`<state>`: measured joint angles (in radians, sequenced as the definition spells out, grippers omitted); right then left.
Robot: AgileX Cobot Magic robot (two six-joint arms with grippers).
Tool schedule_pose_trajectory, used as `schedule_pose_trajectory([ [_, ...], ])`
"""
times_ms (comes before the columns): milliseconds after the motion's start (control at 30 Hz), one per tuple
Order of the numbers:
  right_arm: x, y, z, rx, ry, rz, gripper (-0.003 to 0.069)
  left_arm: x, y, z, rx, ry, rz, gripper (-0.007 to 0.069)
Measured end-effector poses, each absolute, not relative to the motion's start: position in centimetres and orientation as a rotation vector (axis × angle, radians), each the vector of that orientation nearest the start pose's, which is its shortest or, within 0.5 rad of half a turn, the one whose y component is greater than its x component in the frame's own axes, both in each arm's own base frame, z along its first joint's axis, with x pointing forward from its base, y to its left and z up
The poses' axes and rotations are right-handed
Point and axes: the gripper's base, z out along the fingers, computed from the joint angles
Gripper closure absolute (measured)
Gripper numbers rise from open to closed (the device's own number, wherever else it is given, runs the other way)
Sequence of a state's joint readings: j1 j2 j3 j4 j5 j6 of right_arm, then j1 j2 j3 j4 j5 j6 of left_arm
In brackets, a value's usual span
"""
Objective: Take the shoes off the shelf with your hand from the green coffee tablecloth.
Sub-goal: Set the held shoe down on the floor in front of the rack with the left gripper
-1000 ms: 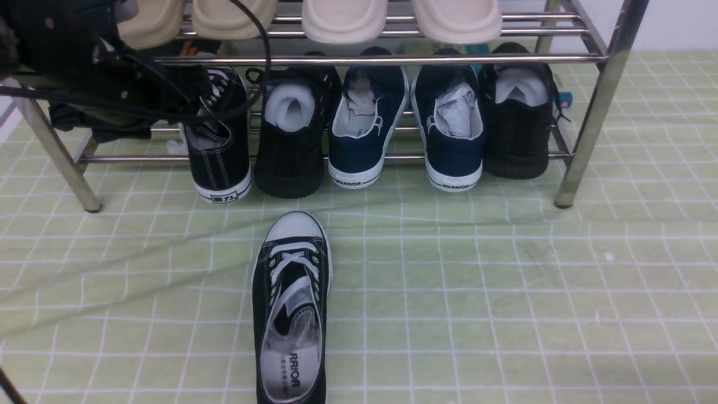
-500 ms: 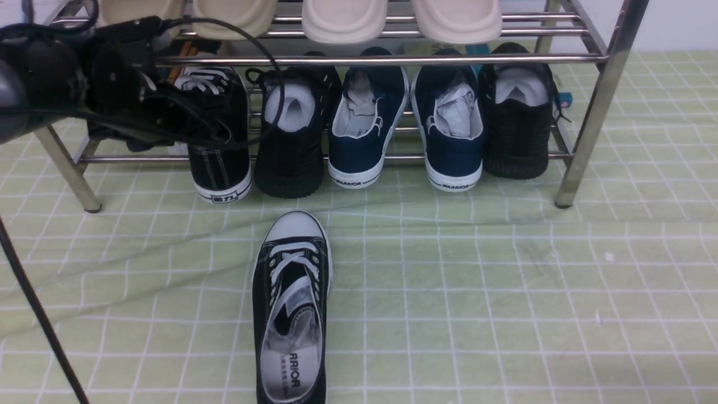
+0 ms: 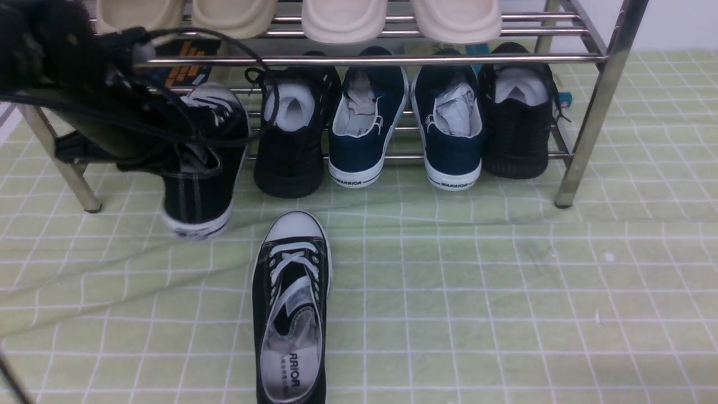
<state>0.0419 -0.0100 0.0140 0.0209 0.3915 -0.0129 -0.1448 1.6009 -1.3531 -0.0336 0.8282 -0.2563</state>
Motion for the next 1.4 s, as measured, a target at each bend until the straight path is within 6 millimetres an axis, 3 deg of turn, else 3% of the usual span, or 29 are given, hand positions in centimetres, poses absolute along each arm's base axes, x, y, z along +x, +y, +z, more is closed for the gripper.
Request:
schedule_pose_trajectory([
  [100,5.2,0.3,17.4,-0.039,1.879,0.041,0.0421,30.4,-5.3,34.8,-0.125,2.577,-0.275,0.0616],
  [133,5.2,0.3,17.4,-0.039,1.879,0.041,0.0421,30.4,-5.3,34.8,-0.125,2.577,-0.281,0.0616],
  [200,5.2,0.3,17.4,-0.039,1.879,0.041,0.0421,27.7,-5.6,36.8,-0.096,2.584,-0.366,0.0616],
  [267,5.2,0.3,17.4,-0.039,1.879,0.041,0.0421,26.1,-5.8,37.4,-0.075,2.589,-0.429,0.0616],
  [467,5.2,0.3,17.4,-0.039,1.879,0.040,0.0421,22.6,-7.2,36.2,-0.005,2.622,-0.651,0.0616],
  [667,5.2,0.3,17.4,-0.039,1.879,0.040,0.0421,19.5,-12.8,33.6,0.184,2.568,-0.849,0.0616],
  [733,5.2,0.3,17.4,-0.039,1.879,0.040,0.0421,18.9,-15.4,32.3,0.225,2.514,-0.887,0.0616],
  [800,5.2,0.3,17.4,-0.039,1.879,0.040,0.0421,18.9,-16.4,31.8,0.221,2.498,-0.892,0.0616],
  [900,5.2,0.3,17.4,-0.039,1.879,0.040,0.0421,19.3,-19.4,30.1,0.190,2.447,-0.891,0.0616],
  [1033,5.2,0.3,17.4,-0.039,1.879,0.040,0.0421,20.2,-21.2,27.8,0.141,2.486,-0.841,0.0616],
  [1200,5.2,0.3,17.4,-0.039,1.879,0.040,0.0421,20.8,-21.8,25.5,0.031,2.580,-0.758,0.0616],
  [1400,5.2,0.3,17.4,-0.039,1.879,0.040,0.0421,21.1,-21.6,25.4,-0.059,2.562,-0.721,0.0616],
])
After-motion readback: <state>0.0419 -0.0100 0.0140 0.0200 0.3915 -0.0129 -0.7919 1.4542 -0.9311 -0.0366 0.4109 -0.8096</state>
